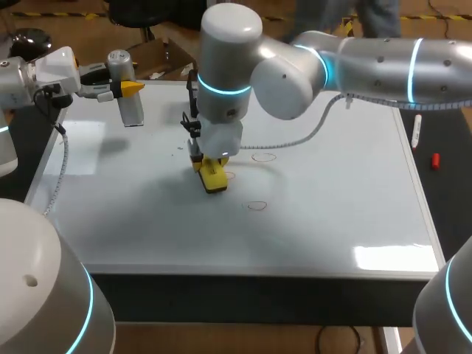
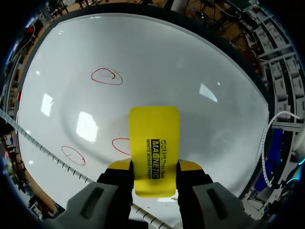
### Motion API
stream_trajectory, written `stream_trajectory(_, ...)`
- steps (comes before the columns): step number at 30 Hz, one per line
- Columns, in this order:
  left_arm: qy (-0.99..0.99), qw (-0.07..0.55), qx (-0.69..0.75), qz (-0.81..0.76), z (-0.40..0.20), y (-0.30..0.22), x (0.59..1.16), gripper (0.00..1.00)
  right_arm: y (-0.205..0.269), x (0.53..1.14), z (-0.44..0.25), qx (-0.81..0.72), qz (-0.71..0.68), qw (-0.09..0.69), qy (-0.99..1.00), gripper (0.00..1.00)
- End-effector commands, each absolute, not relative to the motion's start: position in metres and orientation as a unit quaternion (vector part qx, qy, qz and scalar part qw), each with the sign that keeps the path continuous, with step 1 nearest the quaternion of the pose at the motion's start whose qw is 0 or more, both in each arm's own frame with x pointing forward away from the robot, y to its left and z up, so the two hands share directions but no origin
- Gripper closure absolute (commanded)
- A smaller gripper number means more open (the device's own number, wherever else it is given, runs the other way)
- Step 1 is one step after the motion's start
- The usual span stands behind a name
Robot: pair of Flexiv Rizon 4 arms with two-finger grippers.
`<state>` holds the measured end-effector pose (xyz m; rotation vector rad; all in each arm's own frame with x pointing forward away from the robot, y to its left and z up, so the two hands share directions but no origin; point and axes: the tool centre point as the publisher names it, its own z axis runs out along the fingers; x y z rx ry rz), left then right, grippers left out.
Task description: Pick up the inspection probe, press it on each red-marked spot on the whiteboard one by one, put down the probe, pick up the eraser, and wipe off all the red marks.
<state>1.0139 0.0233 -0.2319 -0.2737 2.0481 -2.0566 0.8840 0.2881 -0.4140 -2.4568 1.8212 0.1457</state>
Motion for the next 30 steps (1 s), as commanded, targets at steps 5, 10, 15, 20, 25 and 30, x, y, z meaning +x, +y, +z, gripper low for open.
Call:
stream_trajectory(5,0.698,0.116,-0.094,-0.701,-0.231,0.023,1.012,1.0,0.29,0.886,-0.424,-0.804,0.052,0.033,0.591,1.0)
stream_trajectory(10,0.698,0.116,-0.094,-0.701,-0.231,0.023,1.012,1.0,0.286,0.888,-0.43,-0.806,0.05,0.024,0.589,1.0)
stream_trajectory(15,0.698,0.116,-0.094,-0.701,-0.231,0.023,1.012,1.0,0.279,0.891,-0.436,-0.806,0.047,0.014,0.59,1.0)
stream_trajectory(20,0.698,0.116,-0.094,-0.701,-0.231,0.023,1.012,1.0,0.272,0.892,-0.442,-0.804,0.047,0.007,0.592,1.0)
stream_trajectory(25,0.698,0.116,-0.094,-0.701,-0.231,0.023,1.012,1.0,0.263,0.893,-0.447,-0.799,0.046,-0.001,0.599,1.0)
stream_trajectory(30,0.698,0.116,-0.094,-0.701,-0.231,0.023,1.012,1.0,0.252,0.892,-0.452,-0.795,0.043,-0.01,0.605,1.0)
